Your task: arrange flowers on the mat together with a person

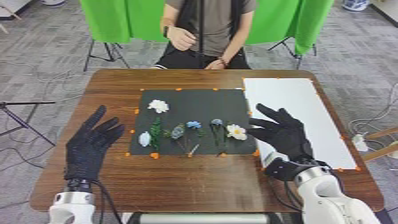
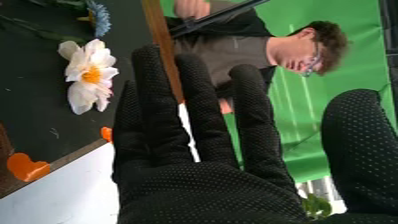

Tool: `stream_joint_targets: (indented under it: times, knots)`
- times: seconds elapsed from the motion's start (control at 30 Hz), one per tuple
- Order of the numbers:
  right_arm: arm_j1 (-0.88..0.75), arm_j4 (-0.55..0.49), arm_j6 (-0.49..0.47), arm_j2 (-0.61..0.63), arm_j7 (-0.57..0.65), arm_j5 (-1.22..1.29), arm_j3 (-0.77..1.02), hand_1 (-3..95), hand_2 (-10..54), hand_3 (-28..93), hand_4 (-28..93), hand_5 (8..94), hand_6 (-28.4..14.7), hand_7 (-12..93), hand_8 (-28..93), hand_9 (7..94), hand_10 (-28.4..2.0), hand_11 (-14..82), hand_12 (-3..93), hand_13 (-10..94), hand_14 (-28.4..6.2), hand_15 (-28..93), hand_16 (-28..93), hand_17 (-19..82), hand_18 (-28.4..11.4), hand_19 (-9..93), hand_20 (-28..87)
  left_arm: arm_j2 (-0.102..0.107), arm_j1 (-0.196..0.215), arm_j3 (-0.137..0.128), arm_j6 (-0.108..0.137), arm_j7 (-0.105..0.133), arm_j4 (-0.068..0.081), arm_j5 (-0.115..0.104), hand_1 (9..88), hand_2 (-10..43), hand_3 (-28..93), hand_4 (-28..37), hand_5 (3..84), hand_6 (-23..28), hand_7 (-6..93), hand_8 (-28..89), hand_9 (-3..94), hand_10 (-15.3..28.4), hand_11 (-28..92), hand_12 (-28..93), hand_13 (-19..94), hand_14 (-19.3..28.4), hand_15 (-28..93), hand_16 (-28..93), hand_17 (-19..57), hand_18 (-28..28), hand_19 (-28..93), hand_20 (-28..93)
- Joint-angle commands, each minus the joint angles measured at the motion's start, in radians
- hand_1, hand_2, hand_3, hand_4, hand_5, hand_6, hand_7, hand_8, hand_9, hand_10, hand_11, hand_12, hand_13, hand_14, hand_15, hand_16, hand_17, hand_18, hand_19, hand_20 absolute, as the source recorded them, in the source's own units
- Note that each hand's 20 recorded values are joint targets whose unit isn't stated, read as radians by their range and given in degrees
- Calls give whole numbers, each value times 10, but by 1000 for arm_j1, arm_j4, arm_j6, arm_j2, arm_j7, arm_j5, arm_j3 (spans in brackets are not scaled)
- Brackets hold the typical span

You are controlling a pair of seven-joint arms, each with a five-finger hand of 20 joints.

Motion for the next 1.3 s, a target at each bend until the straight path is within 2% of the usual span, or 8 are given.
stream_joint_targets:
  times: [0.03, 0.37, 0.53, 0.8, 0.97, 1.13, 1.17, 1.3]
  knots:
    - [-3, -2, -7, -9, -3, -2, -3, 139, 145, 747, -258, 466, 13, 122, -123, 530, -170, 134, 139, 407, -200, 422, 112, 41, -199, 483, 186, -4, 7, 2, 5, 0, 4, -2, 220, 83, 744, -277, 341, 73, 117, -87, 375, 189, 247, 110, 311, 248, 479, -76, 7, 284, 747, -232]
    - [-1, 2, -10, -6, -8, 1, -9, 141, 145, 747, -257, 467, 14, 123, -124, 530, -170, 134, 139, 408, -200, 421, 111, 41, -199, 482, 188, 2, 4, 7, 3, 12, 8, -2, 220, 83, 745, -277, 342, 74, 118, -88, 374, 189, 246, 110, 310, 248, 480, -76, 1, 284, 736, -217]
    - [-4, 1, -16, -4, -1, 1, -7, 141, 145, 747, -257, 467, 14, 123, -124, 531, -171, 135, 139, 407, -200, 421, 111, 40, -199, 481, 188, -2, 10, 3, -2, 5, 7, 1, 220, 82, 746, -276, 342, 74, 118, -88, 375, 189, 248, 111, 311, 249, 482, -76, -1, 284, 734, -210]
    - [-2, -5, 5, 3, 16, -64, -18, 140, 144, 750, -257, 466, 13, 122, -124, 531, -171, 135, 139, 408, -199, 422, 112, 40, -199, 482, 189, 0, 15, 3, 3, 8, 3, 1, 220, 81, 747, -278, 342, 74, 117, -87, 375, 190, 248, 111, 310, 248, 481, -77, -2, 284, 730, -201]
    - [0, 0, -14, -2, 8, 2, -9, 140, 142, 754, -256, 465, 14, 120, -123, 529, -170, 134, 139, 408, -198, 421, 112, 40, -199, 481, 188, -1, 16, 1, -2, 5, 2, 2, 220, 82, 747, -278, 342, 74, 117, -87, 375, 190, 248, 110, 310, 248, 481, -77, -2, 284, 729, -197]
    - [3, 0, -18, -2, 7, 0, -10, 141, 142, 754, -257, 465, 14, 121, -123, 530, -171, 134, 139, 408, -199, 422, 112, 40, -199, 481, 188, 4, 16, 0, 4, 11, -2, 0, 221, 82, 746, -278, 342, 74, 116, -88, 376, 190, 248, 110, 311, 248, 481, -77, -3, 284, 728, -193]
    - [2, -1, -15, -2, 8, 0, -10, 141, 142, 755, -257, 465, 14, 121, -123, 530, -170, 135, 139, 408, -199, 422, 112, 40, -199, 481, 188, -3, 15, -3, -1, 3, -1, 5, 221, 82, 746, -278, 342, 74, 116, -87, 376, 190, 248, 110, 310, 248, 481, -77, -2, 284, 728, -193]
    - [1, -1, -19, -2, 4, 0, -9, 142, 143, 754, -257, 466, 14, 122, -123, 531, -171, 135, 140, 408, -199, 422, 112, 40, -199, 482, 188, -1, 13, 0, -1, 4, -1, 5, 221, 82, 745, -277, 342, 74, 116, -87, 376, 189, 248, 110, 310, 249, 481, -77, -3, 284, 727, -191]
